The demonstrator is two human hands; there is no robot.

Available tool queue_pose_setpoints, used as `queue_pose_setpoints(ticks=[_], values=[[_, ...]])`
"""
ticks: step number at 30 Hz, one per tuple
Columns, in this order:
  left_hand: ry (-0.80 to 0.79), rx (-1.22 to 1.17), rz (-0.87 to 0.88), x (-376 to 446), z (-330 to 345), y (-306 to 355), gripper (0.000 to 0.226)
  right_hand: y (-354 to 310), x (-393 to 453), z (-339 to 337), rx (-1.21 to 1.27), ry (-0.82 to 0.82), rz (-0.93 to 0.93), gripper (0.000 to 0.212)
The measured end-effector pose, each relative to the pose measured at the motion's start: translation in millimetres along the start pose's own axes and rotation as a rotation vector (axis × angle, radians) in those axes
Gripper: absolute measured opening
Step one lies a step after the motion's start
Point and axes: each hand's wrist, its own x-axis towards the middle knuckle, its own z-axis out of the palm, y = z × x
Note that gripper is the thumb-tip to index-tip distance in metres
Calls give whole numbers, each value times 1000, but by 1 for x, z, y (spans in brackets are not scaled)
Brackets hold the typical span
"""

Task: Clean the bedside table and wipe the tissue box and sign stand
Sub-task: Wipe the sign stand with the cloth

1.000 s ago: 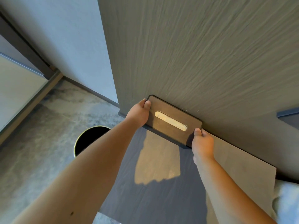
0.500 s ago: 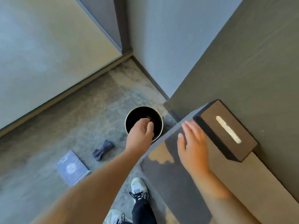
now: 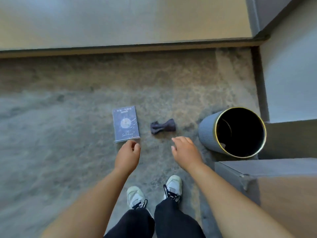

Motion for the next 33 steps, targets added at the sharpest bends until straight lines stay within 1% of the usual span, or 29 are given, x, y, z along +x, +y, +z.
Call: queue_pose_setpoints(ticks=[2,5,9,12,16,18,20,21,24,26,29,31,33], values=[[-42,14,-43,28,12,-42,22,17,32,34,-113,-85,-21,41],[-102,54,-73,73,30,-100,21,40,84,77,-280,-151,-78,39],[-94,112,-105,140,55,-158,20,62,157,128,-453,-204,-220,41],[-80,134,-131,181,75,-186,23,78,197,157,-575,-206,-344,51],[13,45,-245,223,89,-205,47,96,229,184,-723,-227,-453,63],[49,-4,-285,242,87,-210,51,102,240,195,-752,-229,-477,63],[12,-64,-299,257,84,-211,48,104,248,200,-756,-213,-483,57],[-12,-133,-303,261,82,-211,43,105,251,202,-763,-193,-485,54],[-53,-442,-325,269,83,-211,23,101,255,202,-735,-164,-453,52],[-107,-589,-330,270,81,-209,22,95,258,202,-663,-186,-393,53],[-180,-705,-292,266,77,-207,21,86,263,202,-591,-251,-306,53],[-197,-744,-265,265,76,-205,19,81,264,202,-576,-288,-256,54],[-218,-787,-237,264,75,-201,19,77,266,202,-511,-344,-198,56]])
